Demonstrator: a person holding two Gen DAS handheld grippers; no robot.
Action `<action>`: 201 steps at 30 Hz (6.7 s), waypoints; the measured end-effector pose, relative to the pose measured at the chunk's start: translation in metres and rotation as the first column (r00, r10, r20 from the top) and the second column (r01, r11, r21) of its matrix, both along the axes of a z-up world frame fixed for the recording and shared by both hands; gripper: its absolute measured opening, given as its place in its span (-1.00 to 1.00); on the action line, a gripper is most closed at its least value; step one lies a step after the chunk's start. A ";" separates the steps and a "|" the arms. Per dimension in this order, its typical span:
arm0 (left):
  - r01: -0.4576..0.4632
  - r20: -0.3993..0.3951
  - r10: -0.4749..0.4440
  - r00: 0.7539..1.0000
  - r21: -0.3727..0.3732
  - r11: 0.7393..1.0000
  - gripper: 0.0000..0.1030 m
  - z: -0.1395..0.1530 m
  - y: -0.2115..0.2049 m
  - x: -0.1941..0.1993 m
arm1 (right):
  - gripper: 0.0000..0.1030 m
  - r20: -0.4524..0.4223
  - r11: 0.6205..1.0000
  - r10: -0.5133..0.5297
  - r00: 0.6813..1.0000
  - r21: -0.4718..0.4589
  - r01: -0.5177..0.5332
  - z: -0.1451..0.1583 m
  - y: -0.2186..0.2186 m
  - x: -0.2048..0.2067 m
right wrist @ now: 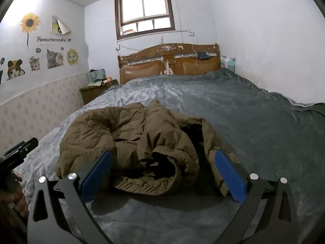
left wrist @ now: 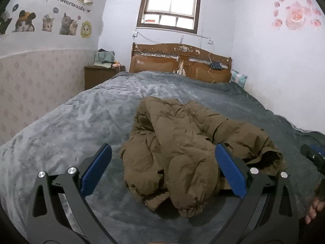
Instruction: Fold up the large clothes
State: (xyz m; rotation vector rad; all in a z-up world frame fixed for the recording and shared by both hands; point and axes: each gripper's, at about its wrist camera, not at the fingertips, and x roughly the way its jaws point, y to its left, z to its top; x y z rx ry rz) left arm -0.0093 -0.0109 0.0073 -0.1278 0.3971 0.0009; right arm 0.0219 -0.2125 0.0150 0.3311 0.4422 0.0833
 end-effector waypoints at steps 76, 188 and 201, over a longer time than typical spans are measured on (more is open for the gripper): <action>-0.056 -0.034 0.061 0.998 0.132 0.990 0.94 0.015 -0.005 0.036 | 0.97 0.072 0.997 -0.065 0.995 -0.046 0.068 0.027 -0.042 0.064; 0.016 -0.499 -0.014 0.866 -0.001 1.000 -0.42 -0.079 0.071 0.111 | 0.85 -0.402 0.925 0.345 0.848 0.297 -0.236 -0.118 -0.028 0.130; -0.188 -0.514 0.062 0.856 -0.196 0.962 -0.45 -0.091 0.137 0.109 | -0.45 -0.361 0.981 0.115 0.925 -0.108 -0.164 -0.084 -0.030 0.116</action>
